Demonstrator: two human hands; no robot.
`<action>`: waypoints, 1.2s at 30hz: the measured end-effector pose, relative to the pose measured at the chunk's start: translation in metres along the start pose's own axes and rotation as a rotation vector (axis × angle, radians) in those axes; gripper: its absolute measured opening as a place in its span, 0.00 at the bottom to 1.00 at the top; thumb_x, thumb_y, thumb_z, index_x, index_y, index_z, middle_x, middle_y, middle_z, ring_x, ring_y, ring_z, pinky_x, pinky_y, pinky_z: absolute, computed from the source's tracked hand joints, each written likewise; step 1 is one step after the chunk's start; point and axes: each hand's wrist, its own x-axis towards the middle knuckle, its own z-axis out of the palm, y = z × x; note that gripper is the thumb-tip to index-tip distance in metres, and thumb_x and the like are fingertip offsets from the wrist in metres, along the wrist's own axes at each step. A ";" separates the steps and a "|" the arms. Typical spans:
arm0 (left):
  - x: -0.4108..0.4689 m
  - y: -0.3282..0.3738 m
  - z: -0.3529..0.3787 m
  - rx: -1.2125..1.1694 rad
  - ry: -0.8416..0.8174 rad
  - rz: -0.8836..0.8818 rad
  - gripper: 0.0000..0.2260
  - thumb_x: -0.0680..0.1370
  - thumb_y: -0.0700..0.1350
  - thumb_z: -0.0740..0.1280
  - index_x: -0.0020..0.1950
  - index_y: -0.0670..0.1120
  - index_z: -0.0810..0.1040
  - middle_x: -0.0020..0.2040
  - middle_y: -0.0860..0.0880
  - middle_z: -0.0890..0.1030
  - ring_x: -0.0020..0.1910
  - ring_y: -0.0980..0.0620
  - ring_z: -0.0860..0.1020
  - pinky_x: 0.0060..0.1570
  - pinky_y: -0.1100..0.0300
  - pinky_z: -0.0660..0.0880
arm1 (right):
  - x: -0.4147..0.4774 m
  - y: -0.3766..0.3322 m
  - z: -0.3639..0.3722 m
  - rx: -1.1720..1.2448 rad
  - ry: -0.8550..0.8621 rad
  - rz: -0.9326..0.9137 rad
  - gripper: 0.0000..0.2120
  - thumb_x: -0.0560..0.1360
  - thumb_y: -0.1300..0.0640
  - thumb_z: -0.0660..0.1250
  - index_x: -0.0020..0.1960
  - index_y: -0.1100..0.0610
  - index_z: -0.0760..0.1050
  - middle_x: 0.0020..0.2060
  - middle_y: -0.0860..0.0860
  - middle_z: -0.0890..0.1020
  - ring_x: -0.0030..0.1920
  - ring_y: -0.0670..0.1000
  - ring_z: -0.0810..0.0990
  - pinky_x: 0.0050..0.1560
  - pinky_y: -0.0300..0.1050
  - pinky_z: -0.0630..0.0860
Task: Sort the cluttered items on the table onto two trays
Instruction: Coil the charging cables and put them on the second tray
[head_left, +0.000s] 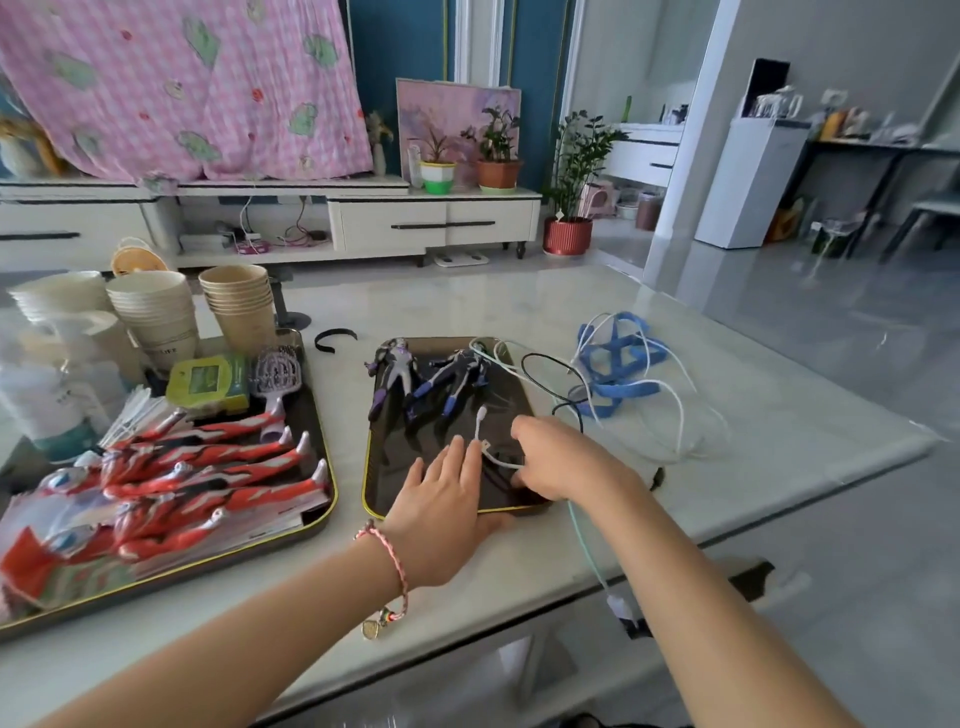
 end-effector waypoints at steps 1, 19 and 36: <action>0.000 0.000 0.000 -0.012 -0.002 -0.001 0.36 0.79 0.61 0.50 0.76 0.41 0.38 0.77 0.42 0.43 0.76 0.47 0.46 0.74 0.50 0.48 | 0.003 0.002 0.001 0.044 0.042 -0.003 0.08 0.74 0.56 0.69 0.50 0.59 0.76 0.48 0.58 0.79 0.49 0.57 0.78 0.46 0.45 0.72; 0.028 -0.028 -0.002 -0.075 0.121 -0.344 0.22 0.82 0.53 0.51 0.73 0.46 0.58 0.76 0.46 0.57 0.76 0.45 0.52 0.72 0.41 0.46 | 0.029 0.057 -0.016 0.856 0.577 0.137 0.06 0.74 0.66 0.65 0.47 0.59 0.79 0.40 0.50 0.80 0.45 0.49 0.77 0.42 0.33 0.71; -0.007 0.024 -0.041 -1.414 0.124 -0.125 0.08 0.81 0.46 0.56 0.47 0.46 0.73 0.49 0.44 0.77 0.45 0.49 0.75 0.47 0.58 0.71 | -0.016 0.009 -0.024 0.973 0.084 0.298 0.12 0.71 0.70 0.62 0.31 0.62 0.73 0.26 0.55 0.72 0.25 0.48 0.69 0.22 0.33 0.67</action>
